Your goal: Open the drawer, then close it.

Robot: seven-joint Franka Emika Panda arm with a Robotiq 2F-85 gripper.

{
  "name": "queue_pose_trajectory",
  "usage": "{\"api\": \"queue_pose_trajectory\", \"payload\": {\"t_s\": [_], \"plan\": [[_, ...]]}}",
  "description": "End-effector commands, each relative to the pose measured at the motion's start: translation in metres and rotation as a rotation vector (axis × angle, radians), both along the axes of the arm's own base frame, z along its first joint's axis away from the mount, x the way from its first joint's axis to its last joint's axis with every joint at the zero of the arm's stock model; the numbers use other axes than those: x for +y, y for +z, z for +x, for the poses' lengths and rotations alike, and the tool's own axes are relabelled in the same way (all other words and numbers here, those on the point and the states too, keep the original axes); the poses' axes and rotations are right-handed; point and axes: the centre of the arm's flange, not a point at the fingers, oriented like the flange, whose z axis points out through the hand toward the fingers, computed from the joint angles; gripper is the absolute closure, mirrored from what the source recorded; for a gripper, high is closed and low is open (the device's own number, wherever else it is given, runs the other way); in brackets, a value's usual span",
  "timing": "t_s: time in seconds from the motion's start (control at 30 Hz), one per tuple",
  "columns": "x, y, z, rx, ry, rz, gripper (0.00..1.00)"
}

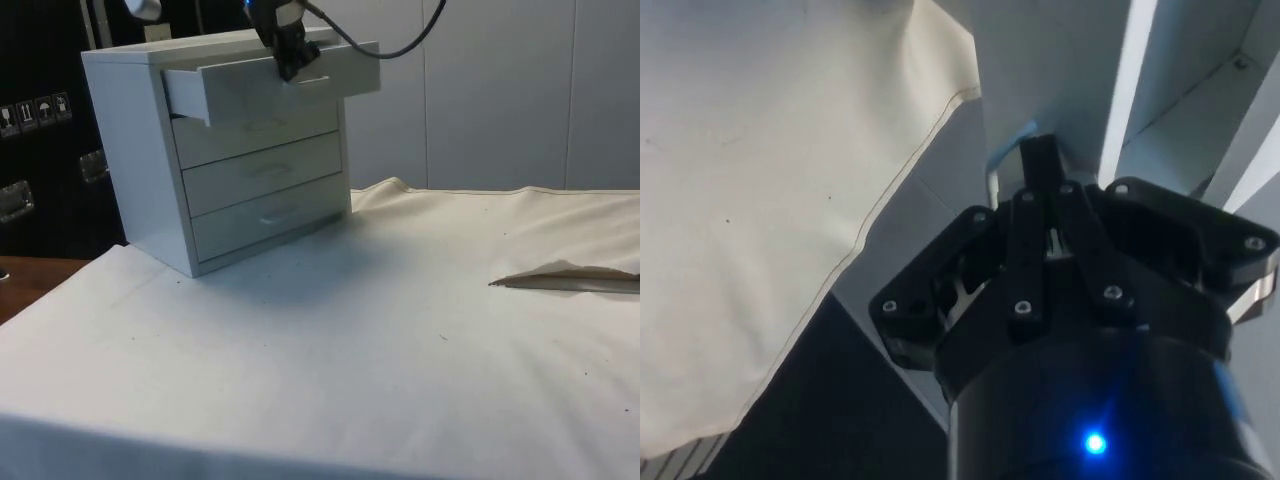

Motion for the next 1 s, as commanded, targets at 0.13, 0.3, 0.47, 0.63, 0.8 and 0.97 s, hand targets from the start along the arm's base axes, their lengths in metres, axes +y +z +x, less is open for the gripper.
{"api": "queue_pose_trajectory", "payload": {"t_s": [0.13,0.3,0.47,0.63,0.8,0.97], "plan": [[-0.007,0.0,0.008,-0.011,-0.002,0.001,1.0],[-0.02,0.001,0.022,-0.027,-0.004,-0.002,1.0],[-0.026,0.001,0.031,-0.038,-0.007,-0.006,1.0],[-0.033,0.0,0.042,-0.053,-0.011,-0.012,1.0],[-0.038,0.0,0.049,-0.062,-0.015,-0.016,1.0],[-0.041,-0.001,0.055,-0.076,-0.022,-0.027,1.0]]}}
